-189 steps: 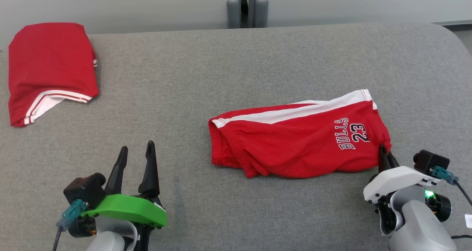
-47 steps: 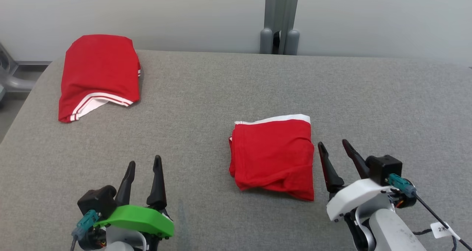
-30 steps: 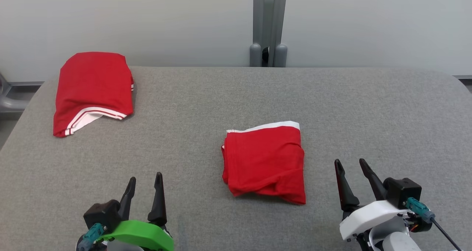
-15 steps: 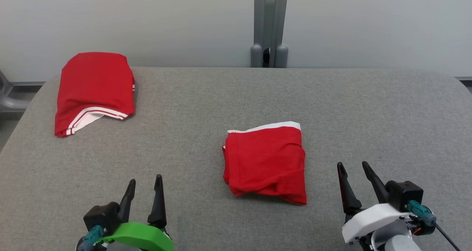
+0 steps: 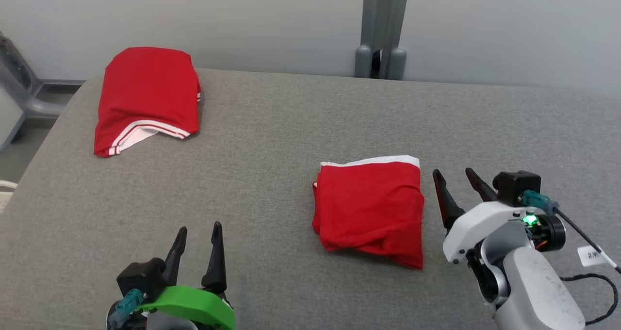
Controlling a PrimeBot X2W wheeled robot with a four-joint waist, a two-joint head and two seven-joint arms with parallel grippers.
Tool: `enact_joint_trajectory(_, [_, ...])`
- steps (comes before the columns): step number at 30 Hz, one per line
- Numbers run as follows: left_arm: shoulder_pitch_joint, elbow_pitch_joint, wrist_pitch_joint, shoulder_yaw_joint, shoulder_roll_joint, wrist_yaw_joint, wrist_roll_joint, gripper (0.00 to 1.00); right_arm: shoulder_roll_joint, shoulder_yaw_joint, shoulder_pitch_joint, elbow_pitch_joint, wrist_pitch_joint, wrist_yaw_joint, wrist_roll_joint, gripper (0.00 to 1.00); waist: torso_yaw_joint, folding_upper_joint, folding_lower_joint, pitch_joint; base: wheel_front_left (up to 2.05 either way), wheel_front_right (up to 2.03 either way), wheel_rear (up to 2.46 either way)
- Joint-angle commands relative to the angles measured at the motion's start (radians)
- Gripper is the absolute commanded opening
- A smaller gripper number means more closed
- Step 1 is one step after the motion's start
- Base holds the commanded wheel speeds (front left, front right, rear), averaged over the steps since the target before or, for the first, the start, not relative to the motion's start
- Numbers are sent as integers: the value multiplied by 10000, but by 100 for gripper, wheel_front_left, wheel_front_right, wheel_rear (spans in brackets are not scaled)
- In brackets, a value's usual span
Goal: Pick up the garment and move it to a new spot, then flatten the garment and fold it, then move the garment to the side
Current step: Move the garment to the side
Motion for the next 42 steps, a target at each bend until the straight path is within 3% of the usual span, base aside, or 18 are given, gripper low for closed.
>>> enact_joint_trajectory(1, [-179, -45, -3, 5, -24, -29, 68, 100, -25, -35, -269, 186, 268, -4, -128, 100, 394, 0, 0, 273, 0, 0, 0])
enact_joint_trajectory(9, [-448, -71, -27, -23, -89, -73, 64, 100, -28, -589, -925, 1525, 1361, -4, -312, 100, 1266, 0, 0, 908, 0, 0, 0])
enact_joint_trajectory(17, [-508, -48, -73, 116, -153, -106, 58, 100, -28, -854, -1185, 2646, 1906, -4, -36, 100, 1588, 0, 0, 1290, 0, 0, 0])
enact_joint_trajectory(18, [-515, -51, -78, 141, -162, -109, 70, 100, -28, -819, -1237, 2740, 1976, -4, 50, 85, 1579, 0, 0, 1320, 0, 0, 0])
enact_joint_trajectory(19, [-519, -51, -83, 164, -165, -107, 81, 100, -28, -787, -1277, 2827, 2019, -4, 138, 47, 1561, 0, 0, 1342, 0, 0, 0])
enact_joint_trajectory(22, [-571, -34, -92, 182, -213, -133, 105, 100, -17, -607, -1459, 3043, 2126, -4, 347, 17, 1447, 0, 0, 1414, 0, 0, 0])
enact_joint_trajectory(23, [-595, -36, -92, 178, -227, -150, 119, 100, -20, -592, -1522, 3074, 2120, -2, 409, 0, 1401, 0, 0, 1435, 0, 0, 0])
enact_joint_trajectory(31, [-749, -122, -86, 87, -298, -234, 333, 100, -219, -341, -2319, 2890, 1296, -8, -183, 0, 341, 0, 0, 1889, 0, 0, 0])
enact_joint_trajectory(42, [-1443, -473, 128, -206, -127, -230, 742, 100, -1021, -825, -3156, 2674, 809, -8, -196, 0, -2297, 0, 0, 2911, 0, 0, 0])
